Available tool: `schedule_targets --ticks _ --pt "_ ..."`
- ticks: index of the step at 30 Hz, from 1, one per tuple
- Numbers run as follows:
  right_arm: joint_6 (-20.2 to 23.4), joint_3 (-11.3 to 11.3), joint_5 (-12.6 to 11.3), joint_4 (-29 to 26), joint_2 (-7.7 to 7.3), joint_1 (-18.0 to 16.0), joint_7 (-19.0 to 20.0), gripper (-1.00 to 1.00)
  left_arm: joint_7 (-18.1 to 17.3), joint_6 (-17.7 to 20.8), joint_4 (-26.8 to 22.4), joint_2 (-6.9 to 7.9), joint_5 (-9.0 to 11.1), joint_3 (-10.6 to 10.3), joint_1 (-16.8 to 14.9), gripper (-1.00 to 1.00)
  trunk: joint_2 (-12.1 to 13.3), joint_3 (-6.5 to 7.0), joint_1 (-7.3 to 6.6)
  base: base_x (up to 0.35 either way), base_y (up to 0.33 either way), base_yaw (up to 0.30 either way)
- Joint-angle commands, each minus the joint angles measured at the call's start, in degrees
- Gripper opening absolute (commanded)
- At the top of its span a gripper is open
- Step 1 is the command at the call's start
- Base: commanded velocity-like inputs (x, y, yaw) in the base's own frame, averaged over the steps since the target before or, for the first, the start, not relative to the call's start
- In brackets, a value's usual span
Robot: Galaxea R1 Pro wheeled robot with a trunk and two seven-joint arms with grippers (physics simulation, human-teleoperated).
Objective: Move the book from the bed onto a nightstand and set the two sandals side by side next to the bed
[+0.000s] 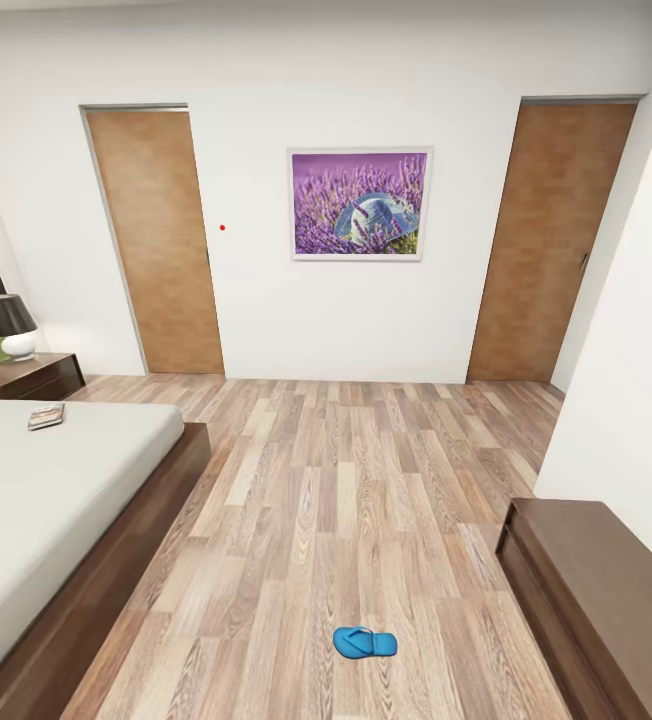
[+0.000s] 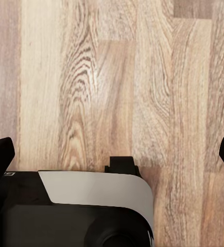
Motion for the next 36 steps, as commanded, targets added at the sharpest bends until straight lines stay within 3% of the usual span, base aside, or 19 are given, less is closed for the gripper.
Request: schedule_targets --ticks 1,30,36 --pt "-0.11 -0.03 0.01 0.01 0.01 -0.03 -0.02 1.0 0.02 -0.15 0.02 0.02 0.56 -0.09 -0.02 1.0 -0.03 -0.06 0.0 0.004 0.0 0.0" --pt "-0.11 -0.04 0.01 0.01 0.04 -0.03 -0.02 1.0 0.01 -0.11 -0.02 -0.04 0.57 -0.12 -0.02 1.0 -0.03 -0.06 0.0 0.0 0.0 0.0" --pt "-0.11 -0.02 0.01 0.01 0.04 -0.03 -0.02 1.0 0.22 1.6 -4.9 -0.05 0.31 -0.19 -0.12 1.0 -0.03 -0.06 0.0 0.0 0.0 0.0"
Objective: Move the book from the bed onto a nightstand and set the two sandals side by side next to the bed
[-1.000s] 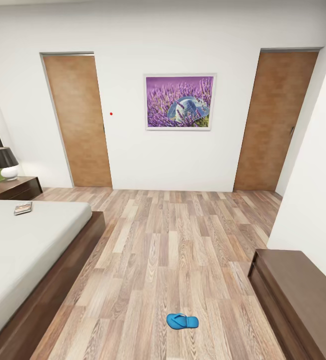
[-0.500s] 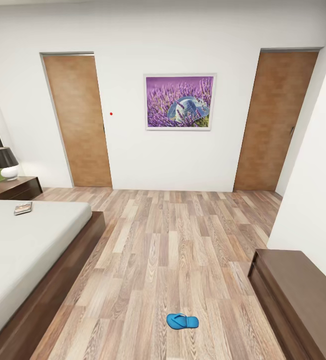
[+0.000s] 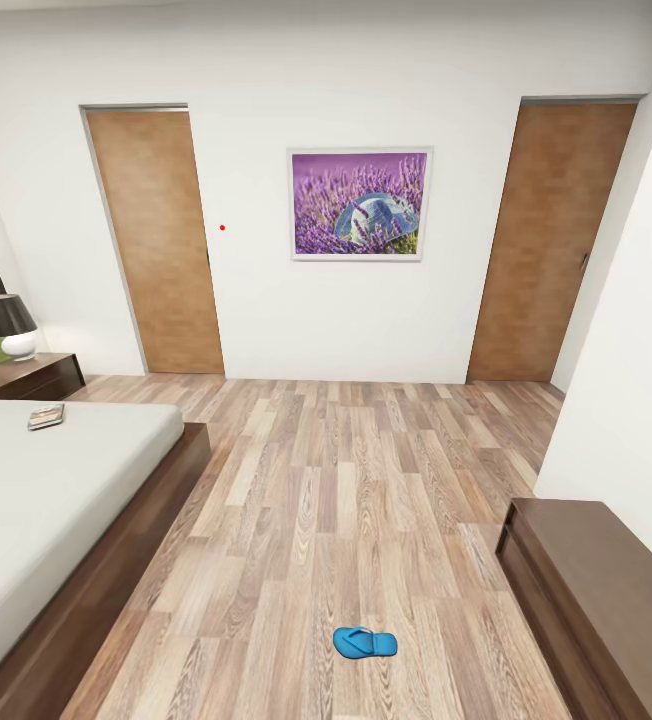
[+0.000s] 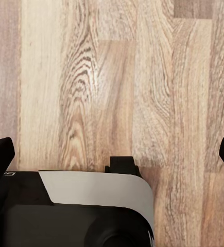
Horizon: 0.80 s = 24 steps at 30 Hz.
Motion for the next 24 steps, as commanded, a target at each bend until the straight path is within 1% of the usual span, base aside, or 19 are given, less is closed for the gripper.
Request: schedule_targets --ticks 1,2,3,4,5,7,8,9,11,12,13,14,15,16,18,19,21,22,24 --pt "-0.11 -0.06 0.01 0.01 -0.01 -0.03 -0.02 1.0 0.09 1.49 -1.57 -0.03 0.21 -0.15 -0.06 1.0 -0.03 -0.06 0.0 0.0 0.0 0.0" --pt "-0.11 -0.07 0.01 0.01 -0.03 -0.03 -0.02 1.0 0.09 3.82 -3.47 -0.05 -0.5 -0.19 -0.11 1.0 -0.03 -0.06 0.0 0.0 0.0 0.0" --pt "-0.11 -0.07 0.01 0.01 -0.05 -0.03 -0.02 1.0 0.09 7.12 -6.22 -0.06 -1.95 -0.21 -0.14 1.0 -0.03 -0.06 0.0 0.0 0.0 0.0" --pt "-0.11 -0.08 0.01 0.01 -0.05 -0.03 -0.02 1.0 0.09 8.82 -7.65 -0.07 -2.8 -0.22 -0.17 1.0 -0.03 -0.06 0.0 0.0 0.0 0.0" --pt "-0.11 -0.08 0.01 0.01 -0.04 -0.03 -0.02 1.0 0.04 12.12 -10.6 -0.04 -4.77 -0.24 -0.21 1.0 -0.03 -0.06 0.0 0.0 0.0 0.0" --pt "-0.11 -0.07 0.01 0.01 -0.06 -0.03 -0.02 1.0 -0.02 15.15 -13.57 -0.03 -6.92 -0.24 -0.24 1.0 -0.03 -0.06 0.0 0.0 0.0 0.0" --pt "-0.11 -0.06 0.01 0.01 -0.05 -0.03 -0.02 1.0 -0.12 19.0 -18.0 -0.06 -10.22 -0.25 -0.26 1.0 -0.03 -0.06 0.0 0.0 0.0 0.0" --pt "-0.11 -0.06 0.01 0.01 -0.03 -0.03 -0.02 1.0 -0.17 20.1 -19.46 -0.06 -11.28 -0.27 -0.27 1.0 -0.03 -0.06 0.0 0.0 0.0 0.0" --pt "-0.11 -0.06 0.01 0.01 -0.01 -0.03 -0.02 1.0 -0.32 23.64 -24.51 -0.02 -15.52 -0.36 -0.28 1.0 -0.03 -0.06 0.0 0.0 0.0 0.0" --pt "-0.11 -0.04 0.01 0.01 -0.03 -0.03 -0.02 1.0 -0.85 24.77 -26.29 -0.02 -18.04 -0.6 -0.28 1.0 -0.03 -0.06 0.0 0.0 0.0 0.0" --pt "-0.11 -0.05 0.01 0.01 -0.05 -0.03 -0.02 1.0 -1.97 25.49 -27.69 0.04 -21.14 -1.09 -0.28 1.0 -0.03 -0.06 0.0 0.0 0.0 0.0" --pt "-0.11 -0.06 0.01 0.01 -0.05 -0.03 -0.02 1.0 -2.73 25.75 -28.31 0.07 -22.84 -1.34 -0.28 1.0 -0.03 -0.06 0.0 0.0 0.0 0.0" --pt "-0.11 -0.07 0.01 0.01 -0.06 -0.03 -0.02 1.0 -4.72 26.12 -29.49 0.11 -26.51 -1.79 -0.28 1.0 -0.03 -0.06 0.0 0.0 0.0 0.0" --pt "-0.11 -0.05 0.01 0.01 -0.06 -0.03 -0.02 1.0 -5.95 26.25 -30.06 0.12 -28.51 -1.96 -0.3 1.0 -0.03 -0.06 0.0 0.0 0.0 0.0" --pt "-0.11 -0.07 0.01 0.01 -0.07 -0.03 -0.02 1.0 -12.68 26.56 -31.91 0.14 -37.25 -2.36 -0.45 1.0 -0.03 -0.06 0.0 0.0 0.0 0.0" --pt "-0.11 -0.07 0.01 0.01 -0.07 -0.03 -0.02 1.0 -14.72 26.6 -32.19 0.13 -39.52 -2.41 -0.54 1.0 -0.03 -0.06 0.0 0.0 0.0 0.0" --pt "-0.11 -0.08 0.01 0.01 -0.07 -0.03 -0.02 1.0 -23.75 26.73 -32.91 0.06 -48.45 -2.54 -1.44 1.0 -0.03 -0.06 0.0 0.0 0.0 0.0" --pt "-0.11 -0.08 0.01 0.01 -0.07 -0.03 -0.02 1.0 -28.33 26.78 -33.09 0.04 -52.49 -2.57 -2.32 1.0 -0.03 -0.06 0.0 0.0 0.0 0.0" --pt "-0.11 -0.08 0.01 0.01 -0.07 -0.03 -0.02 1.0 -36.88 26.81 -33.21 0.02 -59.23 -2.61 -4.48 1.0 -0.03 -0.06 0.0 0.0 0.0 0.0"
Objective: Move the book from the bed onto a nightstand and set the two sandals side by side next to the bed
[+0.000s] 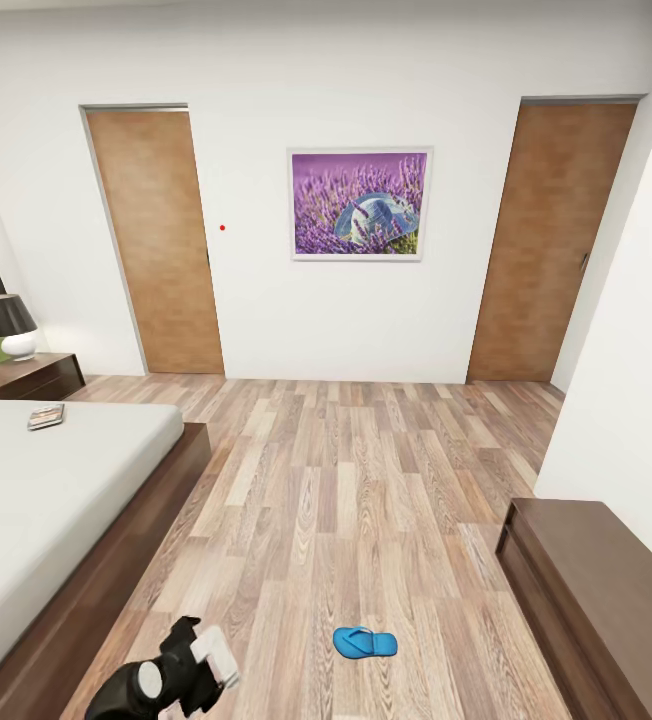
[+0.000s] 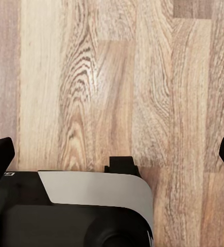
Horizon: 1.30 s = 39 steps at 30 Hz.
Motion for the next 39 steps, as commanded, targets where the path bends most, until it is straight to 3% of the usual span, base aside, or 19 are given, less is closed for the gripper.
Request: schedule_targets --ticks 1,3,6,8,12,19,39 --pt "-0.11 -0.05 0.01 0.01 0.01 -0.03 -0.02 1.0 -4.32 0.27 -0.08 0.07 -3.1 -0.12 -0.96 1.0 -0.04 -0.07 0.0 0.0 0.0 0.0" --pt "-0.11 -0.05 0.01 0.01 -0.01 -0.03 -0.02 1.0 -7.99 0.18 -0.04 0.12 -5.33 -0.13 -1.57 1.0 -0.04 -0.07 0.0 0.0 0.0 0.0" --pt "-0.11 -0.05 0.01 0.01 -0.06 -0.03 -0.02 1.0 -16.24 -0.27 0.18 0.24 -10.28 -0.13 -2.37 1.0 -0.04 -0.07 0.0 0.0 0.0 0.0" --pt "-0.11 -0.05 0.01 0.01 -0.03 -0.03 -0.02 1.0 -18.33 -0.93 0.45 0.28 -12.06 -0.12 -2.51 1.0 -0.04 -0.07 0.0 0.0 0.0 0.0" --pt "-0.11 -0.05 0.01 0.01 -0.06 -0.03 -0.02 1.0 -20.21 -3.58 2.5 1.06 -13.75 -0.06 -2.62 1.0 -0.04 -0.07 0.0 0.0 0.0 0.0" --pt "-0.11 -0.05 0.01 0.01 -0.08 -0.03 -0.02 1.0 -21.63 -4.84 3.55 1.66 -14.21 -0.05 -2.72 1.0 -0.04 -0.07 0.0 0.0 0.0 0.0" --pt "-0.11 -0.04 0.01 0.01 -0.1 -0.03 -0.02 1.0 -22.24 -4.16 3.49 1.42 -14.23 0.04 -3.07 1.0 -0.04 -0.07 0.0 0.0 0.0 0.0"
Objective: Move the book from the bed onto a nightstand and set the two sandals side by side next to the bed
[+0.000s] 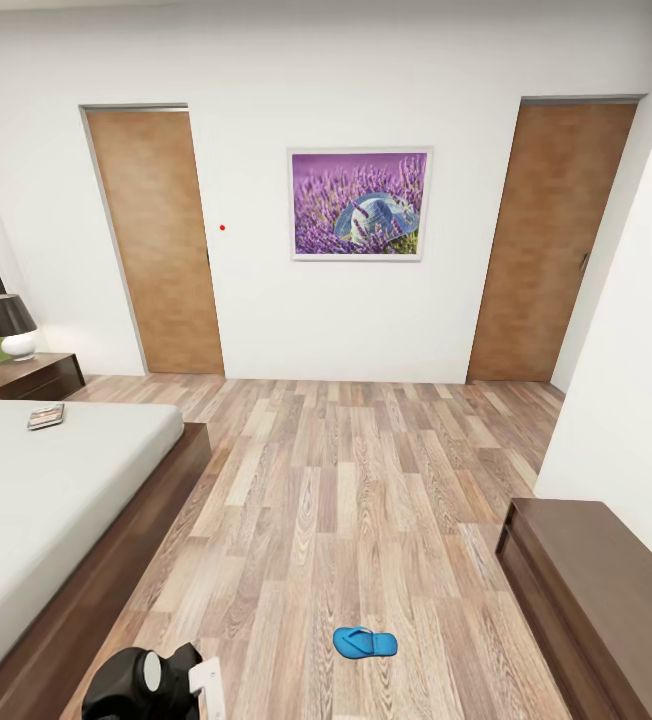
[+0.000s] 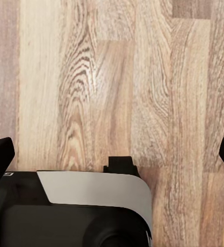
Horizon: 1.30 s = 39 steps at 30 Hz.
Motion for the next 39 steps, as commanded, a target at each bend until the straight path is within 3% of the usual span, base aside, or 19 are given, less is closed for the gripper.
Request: schedule_targets --ticks 1,22,39 --pt "-0.11 -0.05 0.01 0.01 -0.01 -0.03 -0.02 1.0 -0.24 0.62 -0.11 0.0 -0.08 -0.15 -0.04 1.0 -0.03 -0.06 0.0 0.0 0.0 0.0" --pt "-0.11 -0.05 0.07 -0.08 -0.01 -0.03 0.08 1.0 -0.25 6.63 -0.13 -0.13 -0.05 -0.19 -0.05 1.0 -0.03 -0.06 0.0 0.0 0.0 0.0" --pt "-0.11 -0.05 0.07 -0.08 -0.05 -0.03 0.07 1.0 -0.25 7.27 0.02 -0.35 -0.08 -0.23 -0.04 1.0 -6.85 -3.11 3.73 0.0 0.0 0.0"
